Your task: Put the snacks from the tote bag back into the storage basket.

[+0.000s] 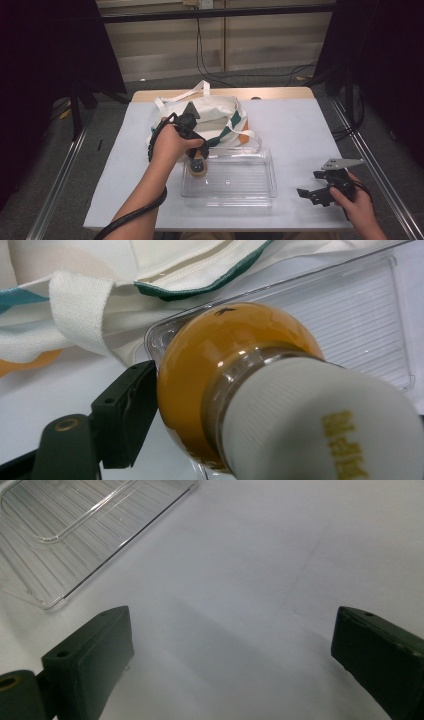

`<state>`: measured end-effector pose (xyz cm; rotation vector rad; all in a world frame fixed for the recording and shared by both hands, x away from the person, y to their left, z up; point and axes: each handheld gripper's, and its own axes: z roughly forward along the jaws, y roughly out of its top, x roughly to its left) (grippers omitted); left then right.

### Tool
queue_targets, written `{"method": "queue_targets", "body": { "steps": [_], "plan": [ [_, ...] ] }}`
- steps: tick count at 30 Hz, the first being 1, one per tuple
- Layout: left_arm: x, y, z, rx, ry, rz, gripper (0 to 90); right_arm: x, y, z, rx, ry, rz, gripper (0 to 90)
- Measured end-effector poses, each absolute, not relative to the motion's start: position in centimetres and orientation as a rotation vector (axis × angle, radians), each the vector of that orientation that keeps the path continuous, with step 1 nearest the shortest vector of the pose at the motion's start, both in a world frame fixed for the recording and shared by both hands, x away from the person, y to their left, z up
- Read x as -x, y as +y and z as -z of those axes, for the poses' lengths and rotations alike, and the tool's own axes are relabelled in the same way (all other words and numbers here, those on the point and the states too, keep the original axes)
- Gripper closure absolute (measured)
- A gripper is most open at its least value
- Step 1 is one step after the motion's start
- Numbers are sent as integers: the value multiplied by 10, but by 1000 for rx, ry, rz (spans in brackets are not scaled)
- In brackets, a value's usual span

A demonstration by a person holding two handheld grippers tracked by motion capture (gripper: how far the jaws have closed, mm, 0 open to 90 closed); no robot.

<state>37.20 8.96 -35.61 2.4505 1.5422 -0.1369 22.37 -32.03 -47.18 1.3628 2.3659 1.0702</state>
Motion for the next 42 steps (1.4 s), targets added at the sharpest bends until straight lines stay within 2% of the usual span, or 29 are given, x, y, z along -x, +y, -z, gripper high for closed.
{"method": "queue_targets", "body": {
  "steps": [42],
  "plan": [
    [-363, 100, 355, -2457, 1455, 153, 128, -222, -321, 472, -1370, 2369, -1064, 29]
  ]
}}
